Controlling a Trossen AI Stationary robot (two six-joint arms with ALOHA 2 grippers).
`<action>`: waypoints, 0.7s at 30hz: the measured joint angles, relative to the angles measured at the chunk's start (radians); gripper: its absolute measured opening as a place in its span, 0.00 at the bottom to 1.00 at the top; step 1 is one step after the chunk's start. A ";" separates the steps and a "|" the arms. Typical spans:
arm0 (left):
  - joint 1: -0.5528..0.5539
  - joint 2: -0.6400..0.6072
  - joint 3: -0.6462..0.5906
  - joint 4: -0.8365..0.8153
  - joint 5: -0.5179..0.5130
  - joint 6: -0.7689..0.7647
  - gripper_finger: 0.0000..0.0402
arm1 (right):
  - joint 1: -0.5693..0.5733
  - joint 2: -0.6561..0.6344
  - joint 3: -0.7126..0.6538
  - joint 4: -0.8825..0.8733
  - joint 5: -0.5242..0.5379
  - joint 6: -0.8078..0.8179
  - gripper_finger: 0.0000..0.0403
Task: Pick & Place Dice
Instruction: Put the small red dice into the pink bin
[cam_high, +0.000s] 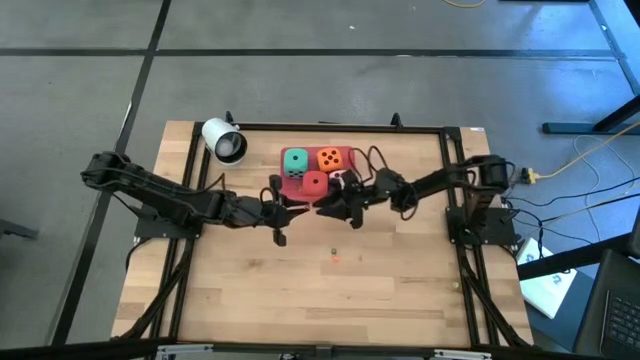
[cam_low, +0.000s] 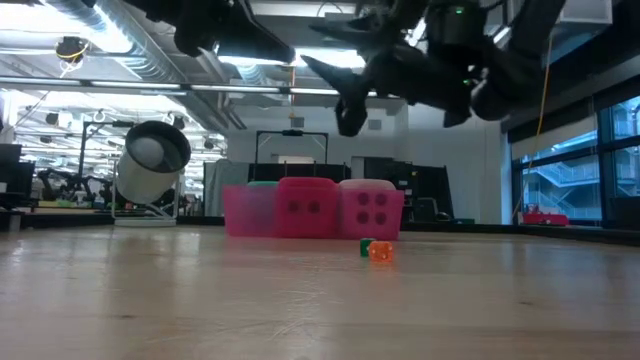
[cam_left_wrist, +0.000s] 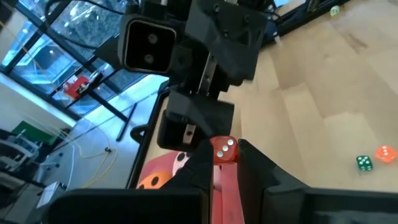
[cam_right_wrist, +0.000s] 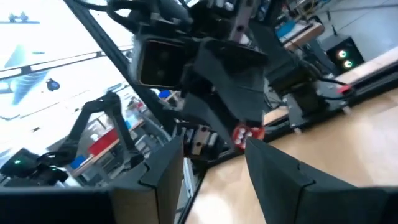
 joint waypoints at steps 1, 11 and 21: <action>-0.001 0.000 0.000 -0.003 -0.004 -0.002 0.07 | -0.004 0.006 0.011 -0.020 -0.002 0.000 0.43; -0.024 0.000 0.000 -0.016 -0.040 0.004 0.07 | -0.034 0.014 0.020 -0.100 0.049 0.001 0.43; -0.009 0.000 0.000 -0.023 -0.031 -0.008 0.07 | -0.023 0.014 0.088 -0.177 0.033 -0.016 0.43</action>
